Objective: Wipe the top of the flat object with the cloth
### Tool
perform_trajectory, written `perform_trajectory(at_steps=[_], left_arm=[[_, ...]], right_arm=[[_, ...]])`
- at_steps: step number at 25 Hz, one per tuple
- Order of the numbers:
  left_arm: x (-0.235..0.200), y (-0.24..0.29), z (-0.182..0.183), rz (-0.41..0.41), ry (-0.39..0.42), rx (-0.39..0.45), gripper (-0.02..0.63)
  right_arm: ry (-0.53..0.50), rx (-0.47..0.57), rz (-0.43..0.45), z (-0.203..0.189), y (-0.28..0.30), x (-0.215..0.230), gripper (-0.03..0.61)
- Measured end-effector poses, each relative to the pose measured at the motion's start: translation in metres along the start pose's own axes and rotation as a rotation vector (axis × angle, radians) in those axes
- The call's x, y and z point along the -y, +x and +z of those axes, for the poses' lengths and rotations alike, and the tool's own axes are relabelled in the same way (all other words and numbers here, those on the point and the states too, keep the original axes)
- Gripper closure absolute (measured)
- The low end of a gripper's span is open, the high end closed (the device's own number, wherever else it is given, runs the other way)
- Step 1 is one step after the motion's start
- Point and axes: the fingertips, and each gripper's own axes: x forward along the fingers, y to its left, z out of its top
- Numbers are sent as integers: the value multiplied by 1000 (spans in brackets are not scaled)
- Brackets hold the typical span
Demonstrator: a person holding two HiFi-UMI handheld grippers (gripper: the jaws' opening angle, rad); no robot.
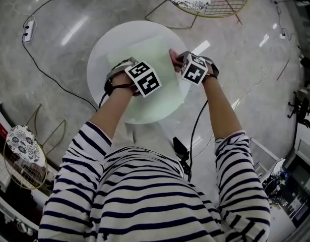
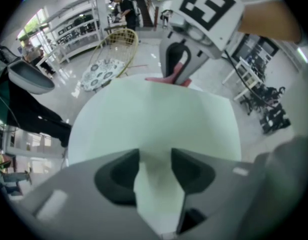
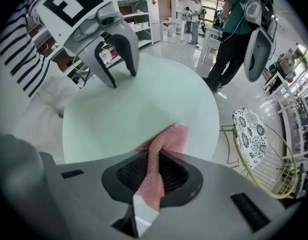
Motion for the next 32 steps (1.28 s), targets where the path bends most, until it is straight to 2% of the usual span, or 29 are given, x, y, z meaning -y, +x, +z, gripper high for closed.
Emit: perform_trajectory(at_steps=[12, 19, 24, 28, 32], left_arm=[[-4, 1, -1, 12, -12, -20, 408], [-5, 1, -2, 13, -11, -47, 408], [-10, 0, -2, 5, 4, -62, 408], [-8, 0, -4, 3, -1, -72, 408], [-8, -2, -1, 3, 12, -75, 408]], right_arm=[[119, 3, 26, -56, -2, -84, 517], [308, 32, 7, -88, -9, -129, 517], [502, 43, -28, -102, -14, -158, 517], [602, 76, -21, -97, -13, -186, 517], [691, 151, -44, -79, -13, -189, 517]])
